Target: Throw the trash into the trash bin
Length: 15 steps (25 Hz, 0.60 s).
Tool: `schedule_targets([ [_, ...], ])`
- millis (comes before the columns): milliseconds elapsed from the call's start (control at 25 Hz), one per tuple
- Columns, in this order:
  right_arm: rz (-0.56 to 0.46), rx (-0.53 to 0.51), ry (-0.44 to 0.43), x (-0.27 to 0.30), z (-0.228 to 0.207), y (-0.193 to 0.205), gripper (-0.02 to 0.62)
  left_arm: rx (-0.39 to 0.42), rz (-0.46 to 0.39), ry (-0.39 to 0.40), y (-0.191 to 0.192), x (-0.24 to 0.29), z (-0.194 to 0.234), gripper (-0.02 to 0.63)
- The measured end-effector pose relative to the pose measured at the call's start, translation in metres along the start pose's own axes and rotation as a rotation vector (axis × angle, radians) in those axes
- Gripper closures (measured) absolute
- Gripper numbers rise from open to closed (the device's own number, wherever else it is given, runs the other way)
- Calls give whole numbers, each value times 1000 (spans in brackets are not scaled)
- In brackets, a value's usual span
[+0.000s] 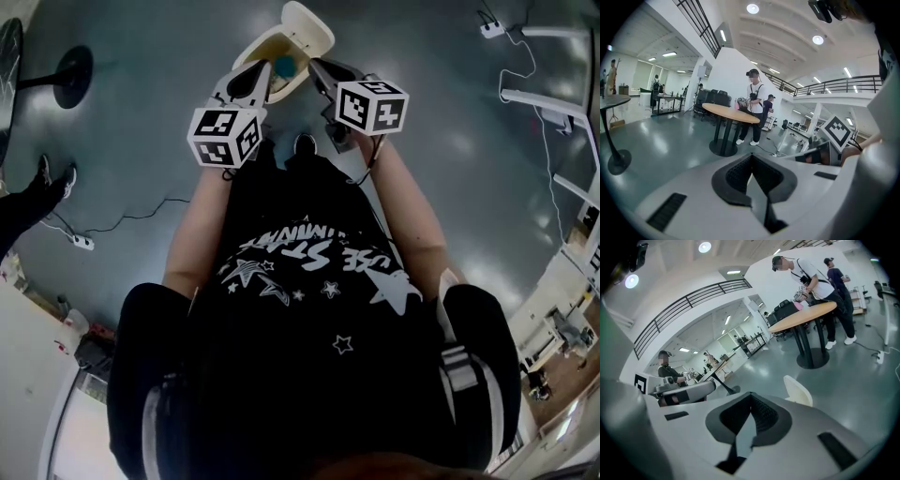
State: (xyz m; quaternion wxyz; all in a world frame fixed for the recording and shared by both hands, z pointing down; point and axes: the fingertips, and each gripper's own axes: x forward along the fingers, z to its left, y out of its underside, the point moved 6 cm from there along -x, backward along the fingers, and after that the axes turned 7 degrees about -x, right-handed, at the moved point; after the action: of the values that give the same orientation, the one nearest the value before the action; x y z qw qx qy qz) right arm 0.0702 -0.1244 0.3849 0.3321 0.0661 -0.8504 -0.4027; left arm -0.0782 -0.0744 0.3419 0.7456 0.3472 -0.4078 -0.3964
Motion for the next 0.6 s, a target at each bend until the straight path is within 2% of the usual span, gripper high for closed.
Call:
schedule_targets([
  [320,-15,-29,-59,-27,1,4,589,-1,-78,-72,-6,-28,-23,595],
  [600,-15,-45,-64,-37,11,17,589,-9,-67,-75,12,-48,-30,595],
])
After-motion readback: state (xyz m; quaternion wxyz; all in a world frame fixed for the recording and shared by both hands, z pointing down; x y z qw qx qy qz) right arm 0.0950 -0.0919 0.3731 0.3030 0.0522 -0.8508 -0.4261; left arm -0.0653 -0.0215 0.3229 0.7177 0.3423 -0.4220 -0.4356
